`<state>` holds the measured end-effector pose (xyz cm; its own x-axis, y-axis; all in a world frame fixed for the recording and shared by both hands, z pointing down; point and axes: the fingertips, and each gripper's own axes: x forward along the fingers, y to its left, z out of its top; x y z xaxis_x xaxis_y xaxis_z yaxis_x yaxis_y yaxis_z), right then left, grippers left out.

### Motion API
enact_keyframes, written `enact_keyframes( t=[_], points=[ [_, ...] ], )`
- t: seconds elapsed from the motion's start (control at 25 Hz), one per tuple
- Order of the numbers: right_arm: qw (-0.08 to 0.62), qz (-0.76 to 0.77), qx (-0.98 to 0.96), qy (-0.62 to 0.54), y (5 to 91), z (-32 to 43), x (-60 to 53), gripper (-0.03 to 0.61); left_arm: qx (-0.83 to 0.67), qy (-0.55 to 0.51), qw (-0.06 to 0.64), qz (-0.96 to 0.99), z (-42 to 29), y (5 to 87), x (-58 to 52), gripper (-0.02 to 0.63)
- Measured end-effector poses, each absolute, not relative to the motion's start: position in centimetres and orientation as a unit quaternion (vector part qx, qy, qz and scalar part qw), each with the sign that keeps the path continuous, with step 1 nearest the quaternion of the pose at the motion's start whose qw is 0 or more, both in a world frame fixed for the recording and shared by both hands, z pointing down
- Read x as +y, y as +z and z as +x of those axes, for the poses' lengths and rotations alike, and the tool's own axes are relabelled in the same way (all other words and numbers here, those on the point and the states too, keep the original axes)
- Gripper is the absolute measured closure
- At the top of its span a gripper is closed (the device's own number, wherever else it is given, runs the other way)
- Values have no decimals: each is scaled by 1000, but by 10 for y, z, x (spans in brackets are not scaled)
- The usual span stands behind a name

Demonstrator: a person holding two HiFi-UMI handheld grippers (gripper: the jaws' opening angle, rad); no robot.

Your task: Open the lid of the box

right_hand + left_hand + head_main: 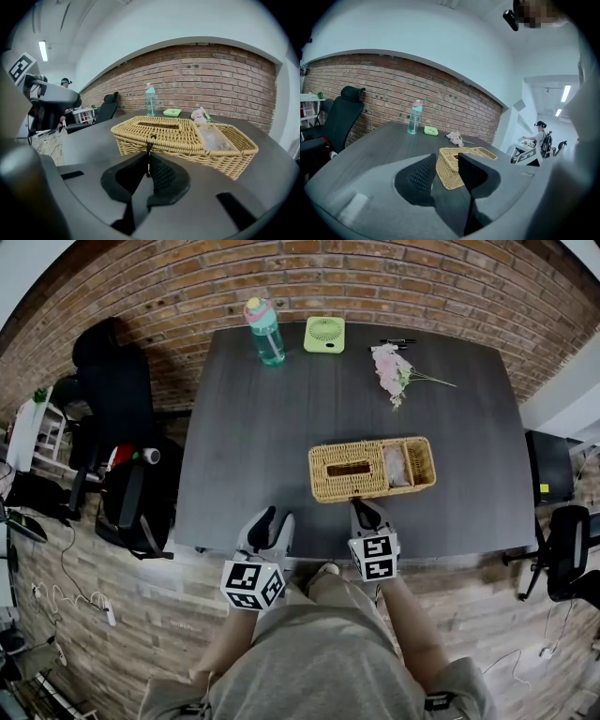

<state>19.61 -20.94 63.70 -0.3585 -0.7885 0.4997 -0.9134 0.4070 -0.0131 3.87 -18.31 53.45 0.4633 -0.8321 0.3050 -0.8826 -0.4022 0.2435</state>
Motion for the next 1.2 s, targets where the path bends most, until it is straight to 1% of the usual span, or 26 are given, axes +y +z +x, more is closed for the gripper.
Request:
enact_keyframes(
  t=[0.68,1.2],
  points=[
    [211,520,-817,133,618,197,-204,558,-519,58,177,834,39,523,-174,463],
    [202,533,-815,106,580,200,-210,558,-515,51,172,838,36,518,-172,469]
  ],
)
